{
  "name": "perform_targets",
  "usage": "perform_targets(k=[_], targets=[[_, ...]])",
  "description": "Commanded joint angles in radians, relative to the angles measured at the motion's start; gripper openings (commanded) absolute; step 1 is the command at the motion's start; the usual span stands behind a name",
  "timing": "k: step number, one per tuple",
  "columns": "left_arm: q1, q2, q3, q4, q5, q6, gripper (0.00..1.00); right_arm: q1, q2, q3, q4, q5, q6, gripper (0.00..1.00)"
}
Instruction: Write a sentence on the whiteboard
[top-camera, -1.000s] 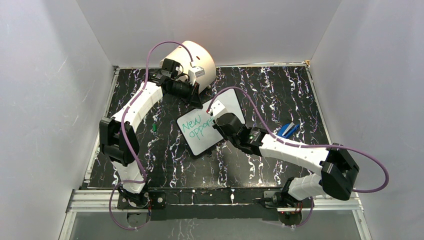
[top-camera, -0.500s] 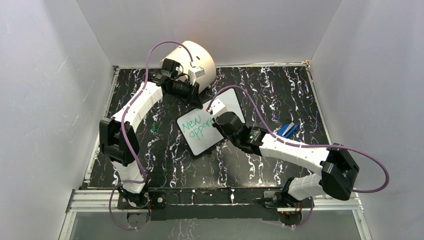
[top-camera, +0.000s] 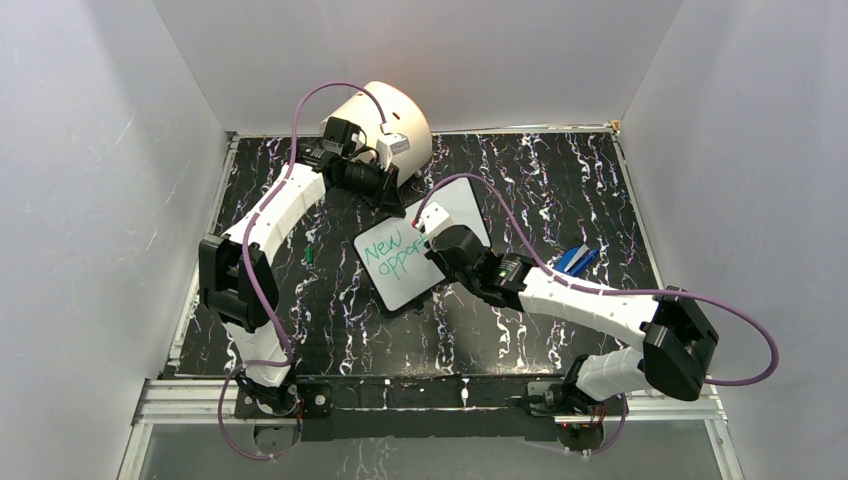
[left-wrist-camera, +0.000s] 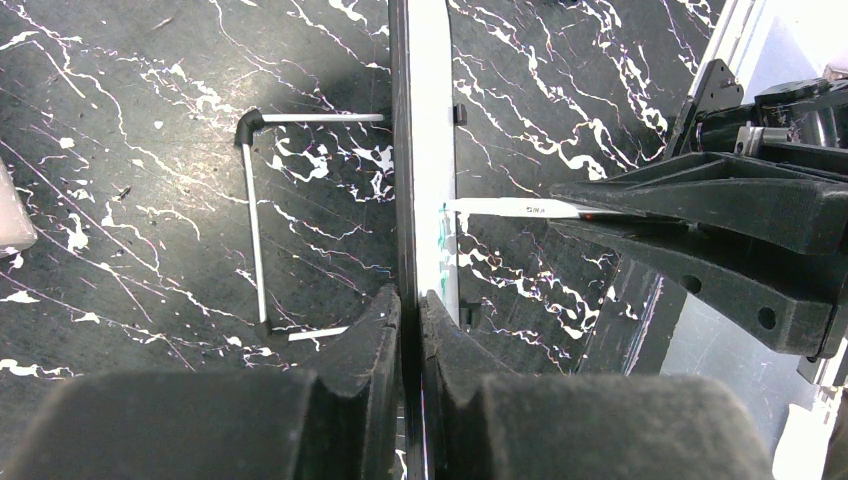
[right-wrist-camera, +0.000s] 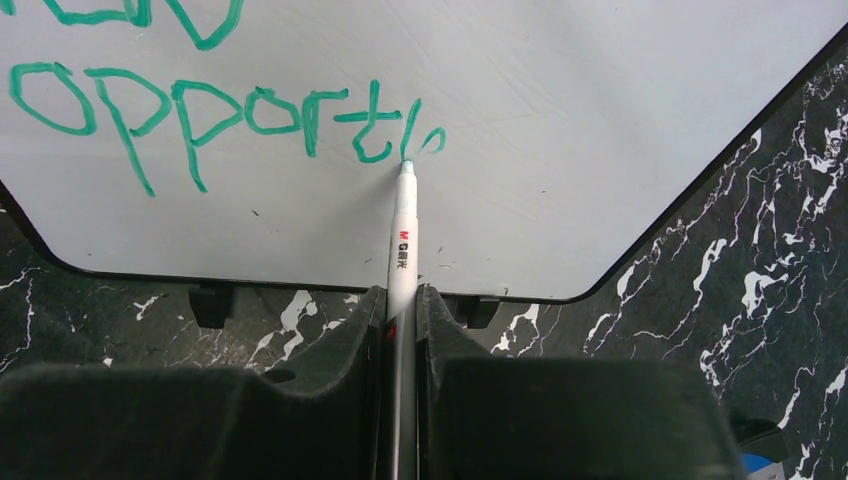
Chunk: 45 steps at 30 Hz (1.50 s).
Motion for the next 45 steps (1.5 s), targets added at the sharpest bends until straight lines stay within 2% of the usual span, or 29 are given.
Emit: perform_targets(k=[1, 45], targets=[[-0.009, 0.003, -0.018, -0.088, -0.013, 0.024, 0.00, -0.005, -0.015, 0.036, 0.025, -0.018, 0.017, 0.00], [-0.009, 0.001, -0.017, -0.093, -0.002, 0.029, 0.00, -0.013, -0.009, 0.055, 0.133, 0.066, -0.027, 0.00]])
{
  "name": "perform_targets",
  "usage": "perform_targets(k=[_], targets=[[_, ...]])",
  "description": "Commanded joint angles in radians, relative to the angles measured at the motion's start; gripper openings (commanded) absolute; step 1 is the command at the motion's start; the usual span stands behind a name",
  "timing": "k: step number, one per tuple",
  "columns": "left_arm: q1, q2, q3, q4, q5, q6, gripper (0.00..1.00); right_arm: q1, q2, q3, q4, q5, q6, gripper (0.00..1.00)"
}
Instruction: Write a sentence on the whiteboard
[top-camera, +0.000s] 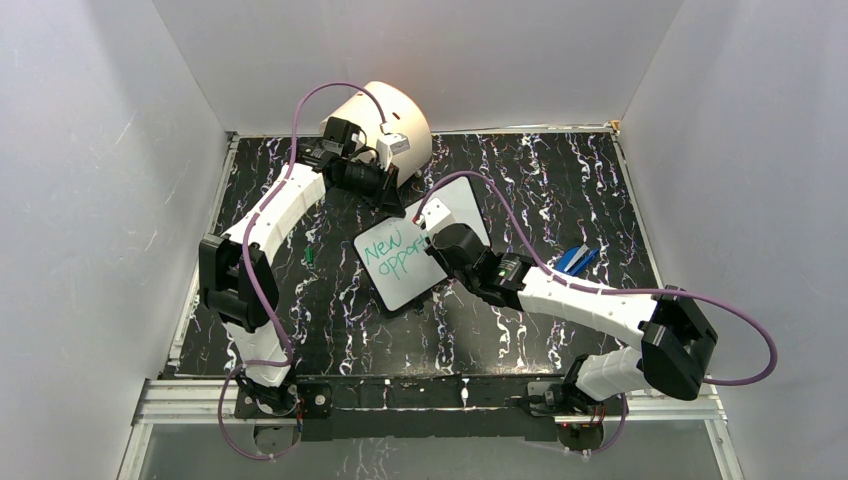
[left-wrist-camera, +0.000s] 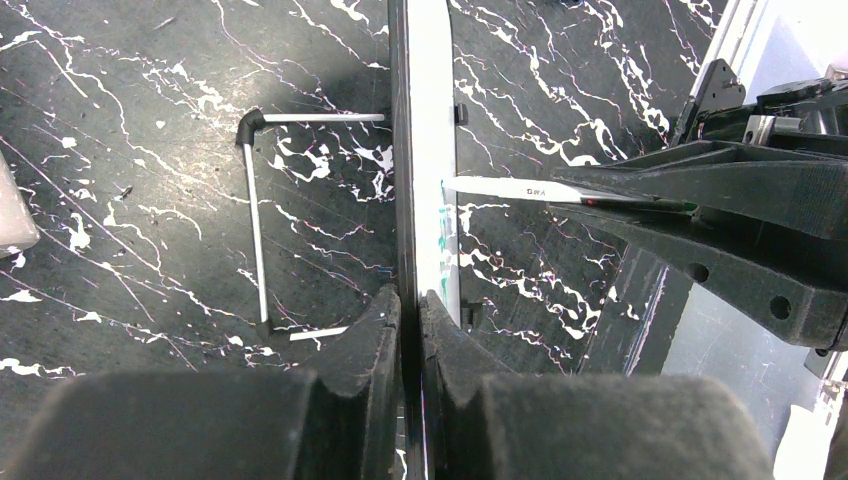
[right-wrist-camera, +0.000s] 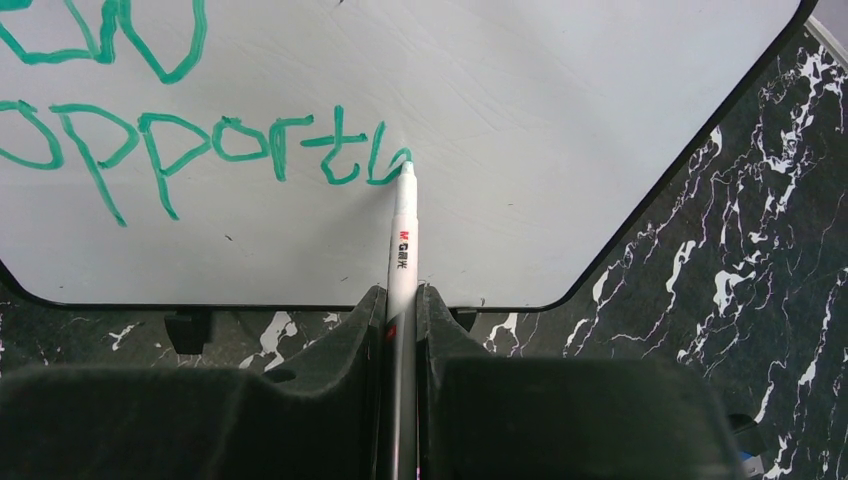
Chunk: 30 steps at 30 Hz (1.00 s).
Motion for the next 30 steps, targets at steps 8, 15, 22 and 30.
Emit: perform_targets(k=[8, 15, 22, 30], targets=[[-0.009, 0.007, -0.015, -0.094, 0.001, 0.027, 0.00, -0.009, -0.020, 0.058, 0.115, 0.025, -0.024, 0.00], [-0.009, 0.006, -0.015, -0.095, -0.002, 0.028, 0.00, -0.014, 0.004, 0.073, 0.096, 0.005, -0.021, 0.00], [-0.009, 0.006, -0.015, -0.095, -0.005, 0.027, 0.00, -0.012, 0.020, 0.070, 0.040, -0.024, -0.003, 0.00], [-0.009, 0.004, -0.015, -0.095, -0.007, 0.027, 0.00, -0.014, 0.011, 0.049, -0.019, -0.045, 0.007, 0.00]])
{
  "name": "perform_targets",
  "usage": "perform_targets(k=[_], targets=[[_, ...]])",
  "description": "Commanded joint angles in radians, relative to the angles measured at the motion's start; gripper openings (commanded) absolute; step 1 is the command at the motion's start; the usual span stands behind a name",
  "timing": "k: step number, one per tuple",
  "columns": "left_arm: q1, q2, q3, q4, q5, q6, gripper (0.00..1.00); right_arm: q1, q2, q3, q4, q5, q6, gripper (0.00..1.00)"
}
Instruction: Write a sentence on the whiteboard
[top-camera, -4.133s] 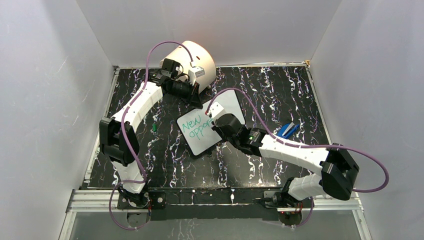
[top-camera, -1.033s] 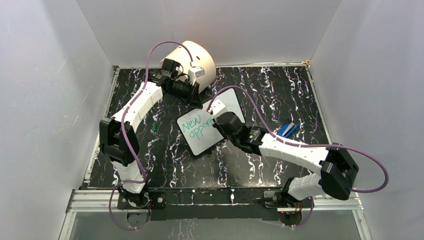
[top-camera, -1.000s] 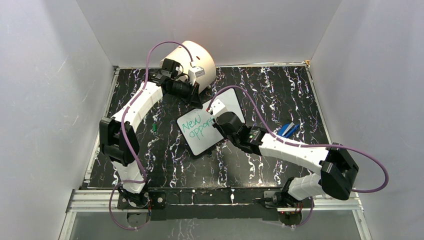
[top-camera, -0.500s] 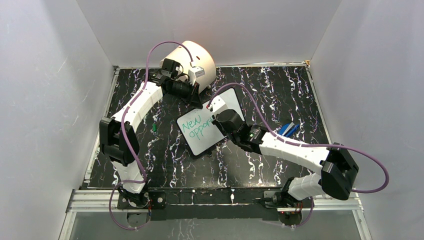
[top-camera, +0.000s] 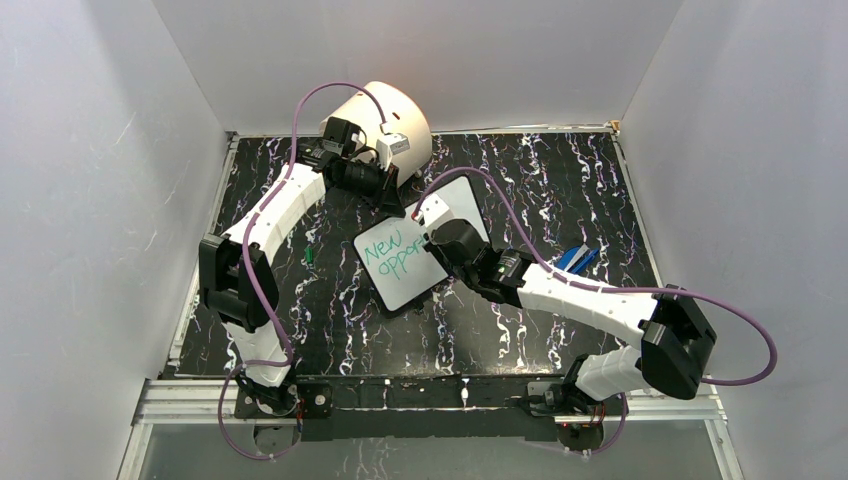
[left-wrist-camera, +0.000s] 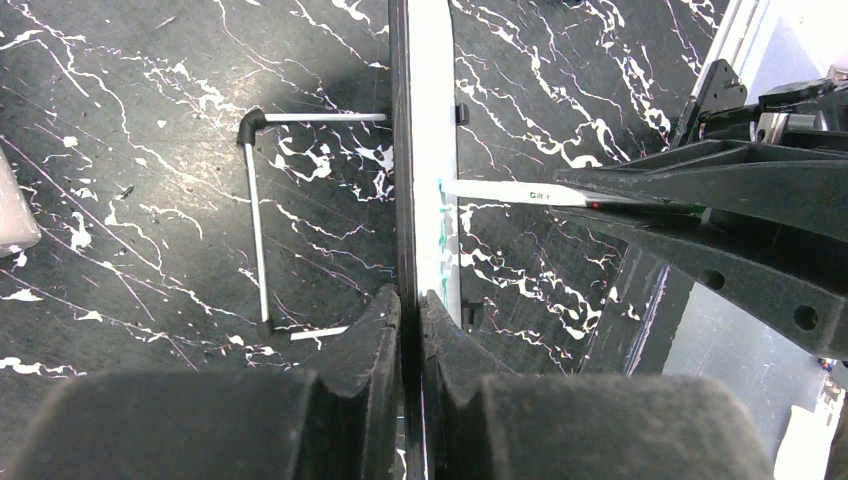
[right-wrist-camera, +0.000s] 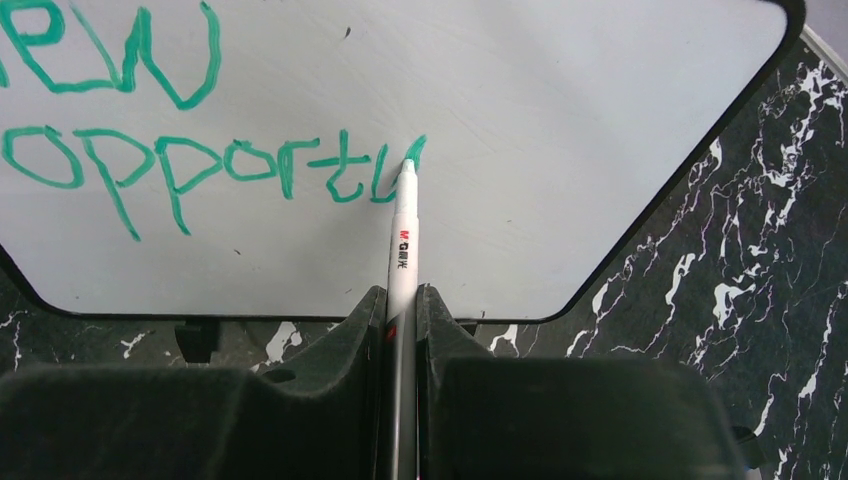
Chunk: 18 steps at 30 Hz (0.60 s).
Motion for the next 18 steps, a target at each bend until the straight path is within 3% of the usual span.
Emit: perform_targets(k=[1, 18], targets=[[-0.009, 0.005, -0.016, -0.095, -0.003, 0.027, 0.00, -0.006, -0.001, 0.015, -0.028, -0.028, 0.027, 0.00], [-0.011, 0.007, -0.016, -0.096, -0.002, 0.027, 0.00, -0.006, -0.005, -0.019, -0.044, 0.002, 0.047, 0.00]])
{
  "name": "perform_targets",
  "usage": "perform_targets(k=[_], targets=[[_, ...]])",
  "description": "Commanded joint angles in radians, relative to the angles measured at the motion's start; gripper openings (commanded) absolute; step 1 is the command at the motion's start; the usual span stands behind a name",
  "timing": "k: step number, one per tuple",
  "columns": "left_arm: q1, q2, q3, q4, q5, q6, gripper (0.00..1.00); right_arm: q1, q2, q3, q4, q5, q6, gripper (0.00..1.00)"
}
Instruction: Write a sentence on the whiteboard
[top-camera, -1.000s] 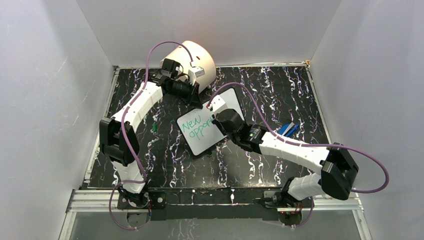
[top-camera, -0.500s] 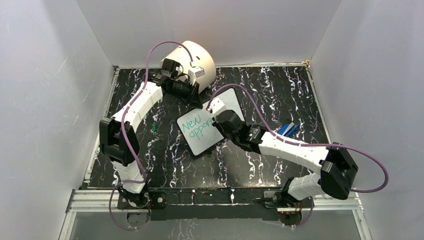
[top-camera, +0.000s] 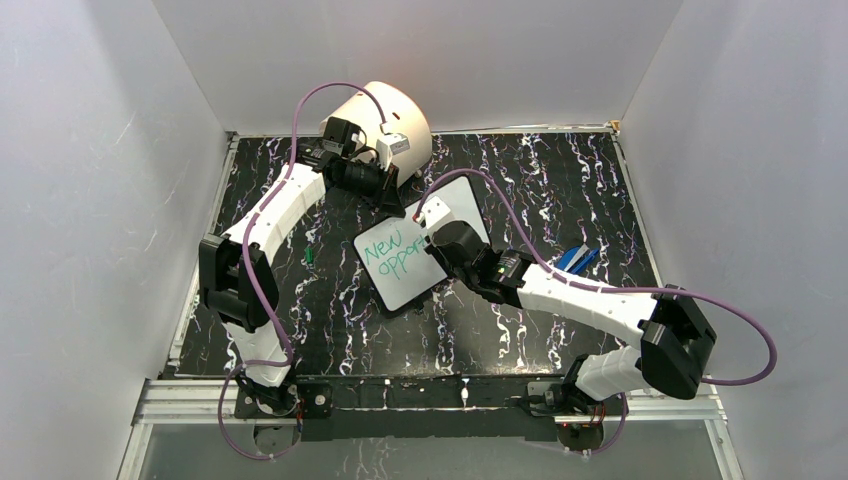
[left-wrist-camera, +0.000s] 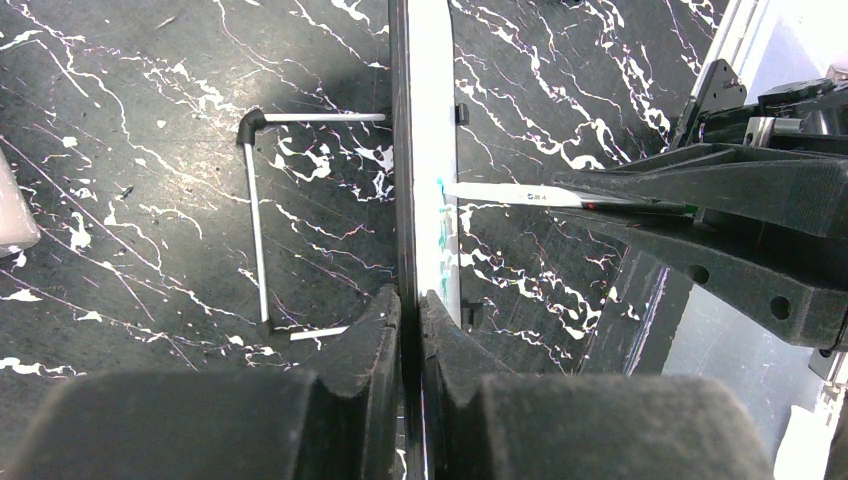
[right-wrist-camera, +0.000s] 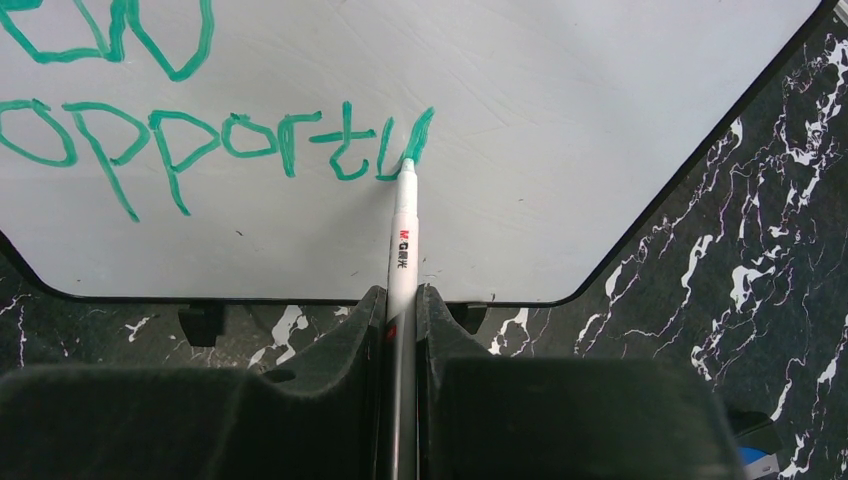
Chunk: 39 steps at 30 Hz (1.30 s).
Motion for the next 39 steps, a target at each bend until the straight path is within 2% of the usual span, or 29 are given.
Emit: perform_targets(k=[1, 39], targets=[[-0.011, 0.007, -0.015, -0.096, -0.003, 0.029, 0.00, -0.006, -0.006, -0.014, -0.002, 0.016, 0.014, 0.00], [-0.017, 0.010, -0.017, -0.099, -0.010, 0.028, 0.00, -0.023, -0.085, -0.004, 0.068, 0.034, -0.003, 0.00]])
